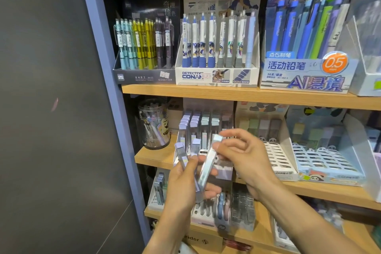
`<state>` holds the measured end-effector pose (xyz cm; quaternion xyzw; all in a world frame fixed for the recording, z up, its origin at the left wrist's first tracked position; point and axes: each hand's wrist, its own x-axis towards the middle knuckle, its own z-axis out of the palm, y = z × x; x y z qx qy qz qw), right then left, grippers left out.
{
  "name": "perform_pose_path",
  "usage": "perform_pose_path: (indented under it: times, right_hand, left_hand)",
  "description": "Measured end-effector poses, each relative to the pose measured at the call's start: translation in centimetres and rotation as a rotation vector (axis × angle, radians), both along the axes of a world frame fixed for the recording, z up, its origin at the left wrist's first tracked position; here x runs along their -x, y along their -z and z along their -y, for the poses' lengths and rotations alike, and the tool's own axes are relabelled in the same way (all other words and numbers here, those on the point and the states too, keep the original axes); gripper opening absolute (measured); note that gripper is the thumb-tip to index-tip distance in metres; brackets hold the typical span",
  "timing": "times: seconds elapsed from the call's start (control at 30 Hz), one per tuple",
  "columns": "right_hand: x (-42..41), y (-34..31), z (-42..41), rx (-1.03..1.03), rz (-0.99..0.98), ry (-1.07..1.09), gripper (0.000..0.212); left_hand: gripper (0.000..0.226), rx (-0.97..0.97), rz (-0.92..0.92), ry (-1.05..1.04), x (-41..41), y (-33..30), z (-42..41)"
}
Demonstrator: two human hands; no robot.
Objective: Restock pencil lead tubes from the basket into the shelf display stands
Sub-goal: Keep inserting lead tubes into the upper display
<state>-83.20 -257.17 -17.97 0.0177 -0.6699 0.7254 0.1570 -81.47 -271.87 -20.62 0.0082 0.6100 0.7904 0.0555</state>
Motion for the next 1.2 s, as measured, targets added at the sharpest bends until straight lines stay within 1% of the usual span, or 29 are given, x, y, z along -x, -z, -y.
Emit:
perform_pose_path:
  times: [0.1,0.2,0.3,0.6,0.93,1.03,1.13,1.2]
  right_hand:
    - [0.5,-0.6,-1.0,0.050,-0.167,0.136,0.031]
    - [0.9,-0.9,-1.4,-0.061,-0.308,0.245,0.027]
    - [1.2,-1.0,-1.0,-0.166,-0.372,0.267,0.024]
    - [2.5,-1.1,-0.4,-0.447,-0.468,0.270,0.020]
    - [2.4,-2.0,-0.5,-0.558,-0.485,0.212,0.020]
    - [2.6,-2.0,-0.3,-0.618,-0.462,0.199,0.020]
    - [3.2,-1.9,-0.1,-0.749,-0.443,0.161,0.022]
    - [3.5,-1.7,0.0,-0.806,-0.441,0.146,0.028]
  left_hand:
    - [0.030,0.053,-0.014,-0.108,0.2,0.3,0.4]
    - [0.029,0.104,-0.028,-0.202,0.3,0.6,0.5]
    - [0.032,0.133,-0.063,-0.234,0.4,0.9,0.5]
    - [0.029,0.198,-0.106,-0.258,0.6,1.0,0.5]
    - [0.025,0.175,-0.099,-0.263,0.6,1.2,0.8]
    - [0.025,0.177,-0.098,-0.259,0.7,1.4,0.8]
    - [0.021,0.122,-0.082,-0.236,0.8,1.3,0.8]
    - [0.019,0.080,-0.069,-0.214,0.8,1.1,0.8]
